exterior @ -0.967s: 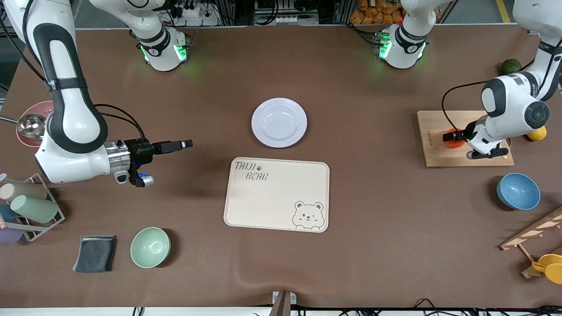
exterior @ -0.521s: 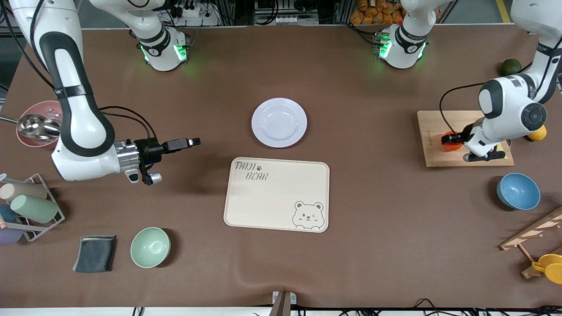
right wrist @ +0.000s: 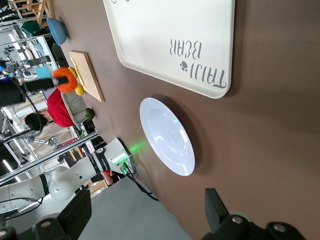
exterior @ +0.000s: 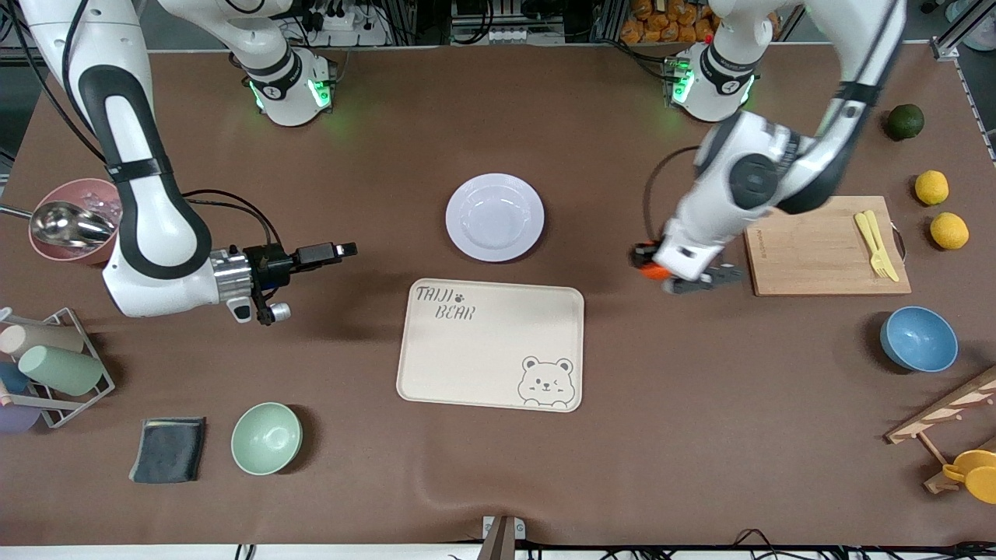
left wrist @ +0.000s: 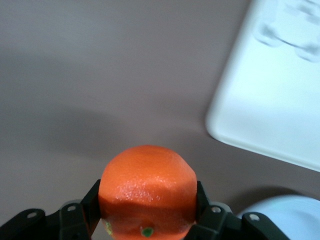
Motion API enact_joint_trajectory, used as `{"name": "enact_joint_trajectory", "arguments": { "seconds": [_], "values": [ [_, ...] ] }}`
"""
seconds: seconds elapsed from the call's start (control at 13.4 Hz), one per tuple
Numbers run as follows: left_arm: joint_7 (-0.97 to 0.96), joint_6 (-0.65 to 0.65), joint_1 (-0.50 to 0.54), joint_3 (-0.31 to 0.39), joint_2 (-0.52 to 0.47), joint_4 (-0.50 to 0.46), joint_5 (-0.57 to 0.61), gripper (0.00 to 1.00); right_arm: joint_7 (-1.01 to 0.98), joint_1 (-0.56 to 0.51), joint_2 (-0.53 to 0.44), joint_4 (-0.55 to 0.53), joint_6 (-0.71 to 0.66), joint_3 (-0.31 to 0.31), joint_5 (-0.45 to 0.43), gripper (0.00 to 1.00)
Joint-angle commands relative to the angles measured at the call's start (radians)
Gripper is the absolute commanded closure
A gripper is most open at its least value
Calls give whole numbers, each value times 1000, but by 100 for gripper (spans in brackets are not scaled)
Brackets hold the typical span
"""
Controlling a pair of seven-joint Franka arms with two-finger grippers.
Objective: Place orange and plate with both arms
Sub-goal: 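Carry the orange with the left gripper onto the white plate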
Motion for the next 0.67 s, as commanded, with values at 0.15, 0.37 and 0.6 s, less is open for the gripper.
{"name": "enact_joint_trajectory", "arguments": {
  "seconds": [0.15,0.37,0.6],
  "values": [
    [-441,-12,-308,23,292,251,136,98,-77,11,7,-57,60,0,69,0],
    [-696,-11,-445,35,420,340,287,96,-203,43,9,-118,121,0,138,0],
    [-763,-8,-468,35,438,322,296,93,-210,94,9,-158,176,1,187,0]
  ]
}}
